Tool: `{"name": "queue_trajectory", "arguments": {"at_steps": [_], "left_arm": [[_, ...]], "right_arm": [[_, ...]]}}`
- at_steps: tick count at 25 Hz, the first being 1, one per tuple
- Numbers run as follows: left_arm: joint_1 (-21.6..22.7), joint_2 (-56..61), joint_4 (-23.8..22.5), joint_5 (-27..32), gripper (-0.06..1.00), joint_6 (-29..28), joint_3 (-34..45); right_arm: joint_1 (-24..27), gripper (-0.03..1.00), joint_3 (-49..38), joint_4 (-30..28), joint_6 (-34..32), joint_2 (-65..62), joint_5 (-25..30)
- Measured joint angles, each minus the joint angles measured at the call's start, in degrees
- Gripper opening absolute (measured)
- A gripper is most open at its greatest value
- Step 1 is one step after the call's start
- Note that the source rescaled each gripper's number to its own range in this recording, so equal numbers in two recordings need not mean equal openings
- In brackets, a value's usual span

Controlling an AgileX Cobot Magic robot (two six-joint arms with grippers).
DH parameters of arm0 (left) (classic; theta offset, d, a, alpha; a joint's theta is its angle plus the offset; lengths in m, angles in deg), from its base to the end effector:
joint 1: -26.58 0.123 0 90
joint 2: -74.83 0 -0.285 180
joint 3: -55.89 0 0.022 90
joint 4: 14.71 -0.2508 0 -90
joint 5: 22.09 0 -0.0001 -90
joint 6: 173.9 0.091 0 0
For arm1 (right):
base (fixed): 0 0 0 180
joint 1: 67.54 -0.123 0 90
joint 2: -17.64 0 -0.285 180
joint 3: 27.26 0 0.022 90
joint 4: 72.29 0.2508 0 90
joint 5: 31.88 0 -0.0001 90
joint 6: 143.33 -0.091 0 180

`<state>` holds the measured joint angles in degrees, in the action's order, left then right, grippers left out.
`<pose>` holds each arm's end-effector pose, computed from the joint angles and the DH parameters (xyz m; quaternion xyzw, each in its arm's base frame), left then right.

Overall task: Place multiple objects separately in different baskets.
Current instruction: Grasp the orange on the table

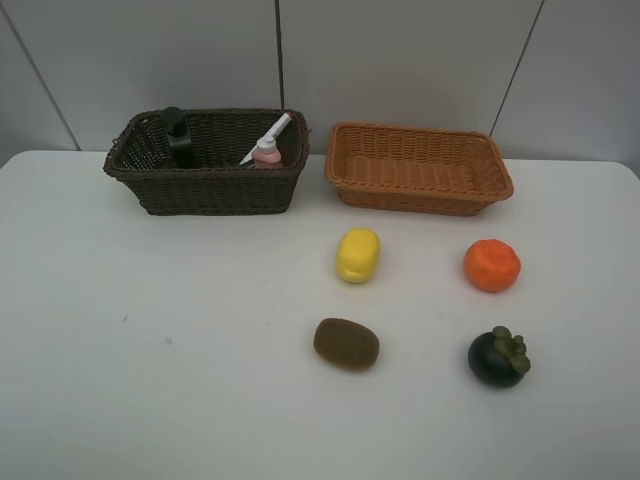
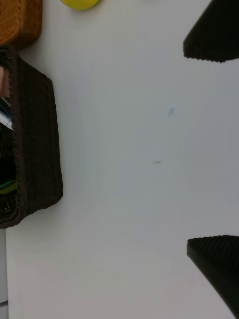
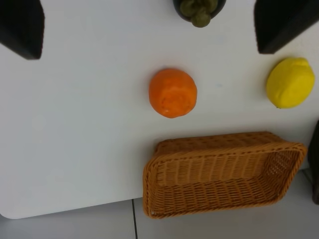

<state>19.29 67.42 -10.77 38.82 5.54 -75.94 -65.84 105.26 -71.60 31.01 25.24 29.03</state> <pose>-0.0075 -0.0046 0.2791 0.0515 0.8482 -0.0703 0.5224 -0.0077 0.0012 0.2823 0.0541 0.8463 0.0243 0.5295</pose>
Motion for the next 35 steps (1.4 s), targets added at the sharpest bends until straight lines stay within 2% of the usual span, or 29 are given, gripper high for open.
{"name": "queue_trajectory", "arguments": {"at_steps": [5, 8, 12, 15, 19, 20, 23, 28, 35], "left_arm": [[0.00, 0.00, 0.00, 0.02, 0.91, 0.00, 0.00], [0.00, 0.00, 0.00, 0.07, 0.91, 0.00, 0.00], [0.00, 0.00, 0.00, 0.07, 0.91, 0.00, 0.00], [0.00, 0.00, 0.00, 0.07, 0.91, 0.00, 0.00], [0.00, 0.00, 0.00, 0.07, 0.91, 0.00, 0.00], [0.00, 0.00, 0.00, 0.07, 0.91, 0.00, 0.00], [0.00, 0.00, 0.00, 0.07, 0.91, 0.00, 0.00], [0.00, 0.00, 0.00, 0.07, 0.91, 0.00, 0.00], [0.00, 0.00, 0.00, 0.07, 0.91, -0.05, 0.00]], "right_arm": [[0.00, 0.99, 0.00, -0.12, -0.41, 0.45, 0.00], [0.00, 0.99, 0.00, -1.82, -2.27, 5.99, 0.00], [0.00, 0.99, 1.30, -4.84, -6.49, 20.92, -0.80], [0.00, 0.99, 4.17, -6.33, -6.87, 34.52, -2.98], [0.00, 0.99, 11.48, -6.73, -5.01, 53.45, -5.54], [0.00, 0.99, 11.48, -6.73, -5.01, 53.45, -5.54], [0.00, 0.99, 20.20, -5.92, -4.91, 69.50, -6.77], [-1.09, 0.99, 26.43, -3.95, -3.78, 82.21, -6.82], [-6.68, 0.99, 30.31, -2.90, -0.15, 96.25, -7.85]]}}
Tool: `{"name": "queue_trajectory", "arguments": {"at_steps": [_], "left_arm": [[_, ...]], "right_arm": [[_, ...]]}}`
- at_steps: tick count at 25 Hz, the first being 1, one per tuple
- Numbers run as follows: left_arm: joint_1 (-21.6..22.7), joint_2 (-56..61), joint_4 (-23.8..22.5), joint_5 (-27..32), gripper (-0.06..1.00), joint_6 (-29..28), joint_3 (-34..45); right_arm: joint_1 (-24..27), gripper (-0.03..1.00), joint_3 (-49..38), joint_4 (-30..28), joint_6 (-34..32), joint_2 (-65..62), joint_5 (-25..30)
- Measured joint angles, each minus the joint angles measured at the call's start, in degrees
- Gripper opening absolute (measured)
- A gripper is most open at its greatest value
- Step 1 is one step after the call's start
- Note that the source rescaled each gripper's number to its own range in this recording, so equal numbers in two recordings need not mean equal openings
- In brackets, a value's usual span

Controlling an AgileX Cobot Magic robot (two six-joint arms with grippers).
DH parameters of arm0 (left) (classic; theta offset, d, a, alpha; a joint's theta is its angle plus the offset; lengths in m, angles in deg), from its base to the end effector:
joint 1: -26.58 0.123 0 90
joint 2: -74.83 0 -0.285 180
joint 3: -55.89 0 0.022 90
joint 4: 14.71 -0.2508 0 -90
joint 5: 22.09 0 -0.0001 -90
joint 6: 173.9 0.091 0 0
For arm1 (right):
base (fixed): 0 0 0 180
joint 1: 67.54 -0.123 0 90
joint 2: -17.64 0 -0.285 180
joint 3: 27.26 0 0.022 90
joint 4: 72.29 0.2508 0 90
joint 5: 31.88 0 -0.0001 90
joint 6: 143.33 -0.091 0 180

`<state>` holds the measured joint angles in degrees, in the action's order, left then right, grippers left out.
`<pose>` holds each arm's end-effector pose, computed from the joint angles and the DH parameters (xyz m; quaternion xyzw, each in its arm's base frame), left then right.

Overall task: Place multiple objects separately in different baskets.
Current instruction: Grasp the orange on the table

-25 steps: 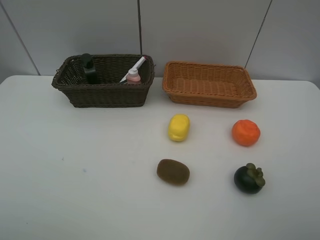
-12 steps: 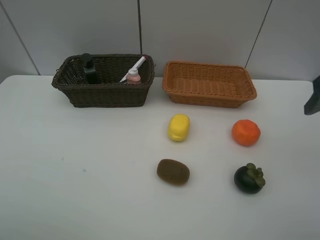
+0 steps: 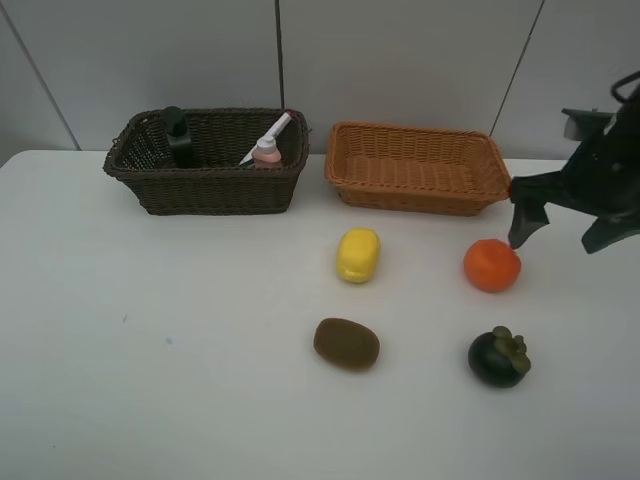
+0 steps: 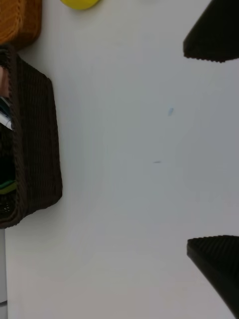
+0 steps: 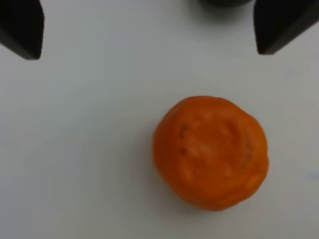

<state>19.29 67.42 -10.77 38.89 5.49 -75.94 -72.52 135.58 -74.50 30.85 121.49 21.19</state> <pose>-0.0076 -0.0045 0.2790 0.0511 0.8486 -0.0705 0.5218 0.3029 0.0236 0.1989 -0.0035 0.9985 -0.0111 0.0529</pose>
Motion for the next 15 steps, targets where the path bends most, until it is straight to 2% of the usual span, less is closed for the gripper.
{"name": "queue_trajectory", "arguments": {"at_steps": [15], "left_arm": [[0.00, 0.00, 0.00, 0.00, 0.91, 0.00, 0.00]], "right_arm": [[-0.21, 0.99, 4.26, 5.53, 6.27, 10.07, -4.09]]}}
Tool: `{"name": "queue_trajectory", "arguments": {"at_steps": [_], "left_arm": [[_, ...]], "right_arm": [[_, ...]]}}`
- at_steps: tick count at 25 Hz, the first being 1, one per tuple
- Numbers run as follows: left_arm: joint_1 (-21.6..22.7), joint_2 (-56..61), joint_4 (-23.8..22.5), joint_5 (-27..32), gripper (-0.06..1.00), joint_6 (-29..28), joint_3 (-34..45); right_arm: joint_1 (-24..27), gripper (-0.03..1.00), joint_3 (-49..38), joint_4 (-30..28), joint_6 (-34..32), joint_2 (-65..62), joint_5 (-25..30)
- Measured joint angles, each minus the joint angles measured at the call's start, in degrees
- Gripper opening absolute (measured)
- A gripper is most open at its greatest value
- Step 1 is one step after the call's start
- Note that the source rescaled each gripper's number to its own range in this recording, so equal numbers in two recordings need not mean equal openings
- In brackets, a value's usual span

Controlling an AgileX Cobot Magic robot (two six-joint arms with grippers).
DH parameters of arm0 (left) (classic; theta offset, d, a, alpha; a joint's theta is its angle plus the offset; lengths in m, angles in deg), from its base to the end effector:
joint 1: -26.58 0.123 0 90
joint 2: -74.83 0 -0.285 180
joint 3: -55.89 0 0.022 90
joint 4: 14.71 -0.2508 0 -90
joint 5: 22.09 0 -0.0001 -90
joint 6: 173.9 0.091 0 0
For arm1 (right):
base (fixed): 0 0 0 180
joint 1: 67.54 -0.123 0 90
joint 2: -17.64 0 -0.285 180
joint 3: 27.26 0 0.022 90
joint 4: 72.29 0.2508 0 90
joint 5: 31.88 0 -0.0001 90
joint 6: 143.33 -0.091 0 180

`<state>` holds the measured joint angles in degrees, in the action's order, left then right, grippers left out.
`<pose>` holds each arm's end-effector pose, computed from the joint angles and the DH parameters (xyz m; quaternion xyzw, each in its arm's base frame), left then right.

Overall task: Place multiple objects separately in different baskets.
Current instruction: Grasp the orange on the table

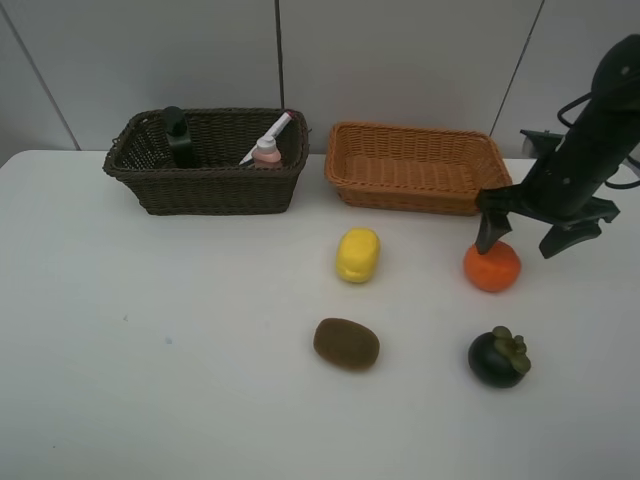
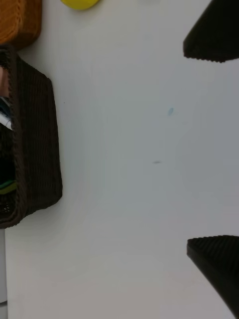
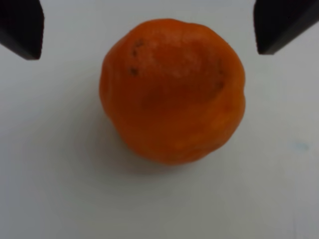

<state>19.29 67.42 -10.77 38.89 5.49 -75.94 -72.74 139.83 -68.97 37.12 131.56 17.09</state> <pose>-0.0076 -0.0045 0.2790 0.0511 0.8486 -0.0705 0.5218 0.3344 0.0344 0.1601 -0.0311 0.9986 0.0240 0.0357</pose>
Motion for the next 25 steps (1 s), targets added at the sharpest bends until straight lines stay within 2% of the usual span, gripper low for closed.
{"name": "queue_trajectory", "arguments": {"at_steps": [8, 25], "left_arm": [[0.00, 0.00, 0.06, 0.00, 0.91, 0.00, 0.00], [0.00, 0.00, 0.06, 0.00, 0.91, 0.00, 0.00]], "right_arm": [[0.00, 0.99, 0.07, 3.56, 2.62, 3.24, -1.87], [0.00, 0.98, 0.09, 4.90, 3.08, 9.60, -5.95]]}}
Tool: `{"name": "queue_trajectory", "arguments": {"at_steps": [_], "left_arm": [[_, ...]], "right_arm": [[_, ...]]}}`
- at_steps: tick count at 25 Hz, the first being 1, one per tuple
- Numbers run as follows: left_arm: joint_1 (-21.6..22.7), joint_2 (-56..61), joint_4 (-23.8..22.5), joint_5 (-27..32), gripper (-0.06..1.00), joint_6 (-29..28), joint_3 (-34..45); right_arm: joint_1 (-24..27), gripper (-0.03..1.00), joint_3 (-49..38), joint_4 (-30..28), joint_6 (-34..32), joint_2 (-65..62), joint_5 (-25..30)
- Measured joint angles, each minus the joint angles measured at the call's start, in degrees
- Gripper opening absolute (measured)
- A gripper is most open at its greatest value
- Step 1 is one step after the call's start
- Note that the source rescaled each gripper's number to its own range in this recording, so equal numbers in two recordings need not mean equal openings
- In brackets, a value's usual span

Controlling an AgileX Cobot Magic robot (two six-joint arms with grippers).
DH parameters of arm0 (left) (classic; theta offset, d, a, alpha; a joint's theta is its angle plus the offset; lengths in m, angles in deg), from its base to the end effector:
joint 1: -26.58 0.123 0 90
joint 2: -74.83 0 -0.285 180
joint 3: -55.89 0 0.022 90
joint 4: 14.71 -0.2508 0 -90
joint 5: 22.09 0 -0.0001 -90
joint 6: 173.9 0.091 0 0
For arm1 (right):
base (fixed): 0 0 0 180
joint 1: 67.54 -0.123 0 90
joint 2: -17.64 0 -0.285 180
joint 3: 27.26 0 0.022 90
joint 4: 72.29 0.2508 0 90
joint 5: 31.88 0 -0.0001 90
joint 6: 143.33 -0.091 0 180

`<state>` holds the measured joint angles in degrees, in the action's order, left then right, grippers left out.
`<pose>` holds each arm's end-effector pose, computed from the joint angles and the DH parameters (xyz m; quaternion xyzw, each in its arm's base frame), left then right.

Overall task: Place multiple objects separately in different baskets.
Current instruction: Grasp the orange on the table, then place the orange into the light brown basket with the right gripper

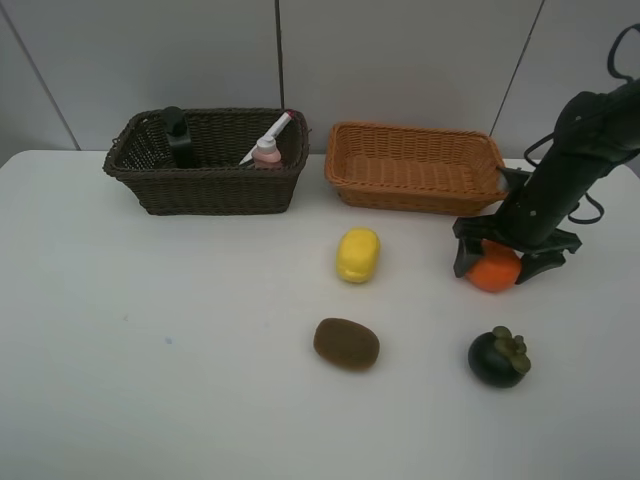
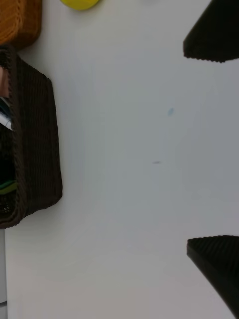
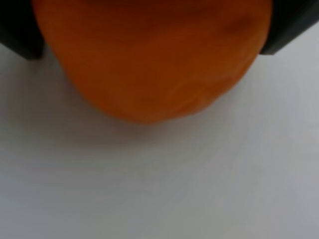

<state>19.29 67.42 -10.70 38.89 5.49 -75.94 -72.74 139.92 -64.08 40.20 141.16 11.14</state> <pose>-0.0076 -0.0046 0.2791 0.0512 0.8486 -0.0711 0.5218 0.3456 0.0404 0.1038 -0.0240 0.9985 0.0492 0.0049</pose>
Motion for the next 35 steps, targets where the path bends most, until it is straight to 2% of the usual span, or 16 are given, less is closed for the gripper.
{"name": "queue_trajectory", "arguments": {"at_steps": [2, 3, 4, 9, 13, 19, 21, 26, 32, 33, 35], "left_arm": [[0.00, 0.00, 0.00, 0.00, 0.91, 0.00, 0.00], [0.00, 0.00, 0.00, 0.00, 0.91, 0.00, 0.00], [0.00, 0.00, 0.00, 0.00, 0.91, 0.00, 0.00], [0.00, 0.00, 0.00, 0.00, 0.91, 0.00, 0.00], [0.00, 0.00, 0.00, 0.00, 0.91, 0.00, 0.00], [0.00, 0.00, 0.00, 0.00, 0.91, 0.00, 0.00], [0.00, 0.00, 0.00, 0.00, 0.91, 0.00, 0.00], [0.00, 0.00, 0.00, 0.00, 0.91, 0.00, 0.00], [0.00, 0.00, 0.00, 0.00, 0.91, 0.00, 0.00], [0.00, 0.00, 0.00, 0.00, 0.91, 0.00, 0.00], [0.00, 0.00, 0.00, 0.00, 0.91, 0.00, 0.00]], "right_arm": [[0.00, 0.82, 0.00, -0.06, 0.13, 0.00, 0.00], [0.00, 0.64, 0.00, -0.06, 0.17, 0.04, 0.00], [0.00, 0.55, 0.00, -0.06, 0.17, 0.10, 0.00], [0.00, 0.55, 0.04, -0.06, 0.17, 0.10, 1.53], [0.00, 0.55, 2.51, -0.17, 0.17, 0.40, 7.25], [0.00, 0.55, 15.44, -0.25, -1.21, 0.44, 19.40], [0.00, 0.55, 21.13, -0.30, -2.67, 0.39, 21.87], [0.00, 0.55, 34.05, -3.10, -5.40, 2.64, 22.19], [0.00, 0.55, 47.64, -5.18, -5.65, 12.88, 18.92], [0.00, 0.61, 49.12, -5.23, -5.65, 13.99, 18.76], [0.00, 0.83, 50.64, -6.06, -5.65, 15.50, 18.64]]}}
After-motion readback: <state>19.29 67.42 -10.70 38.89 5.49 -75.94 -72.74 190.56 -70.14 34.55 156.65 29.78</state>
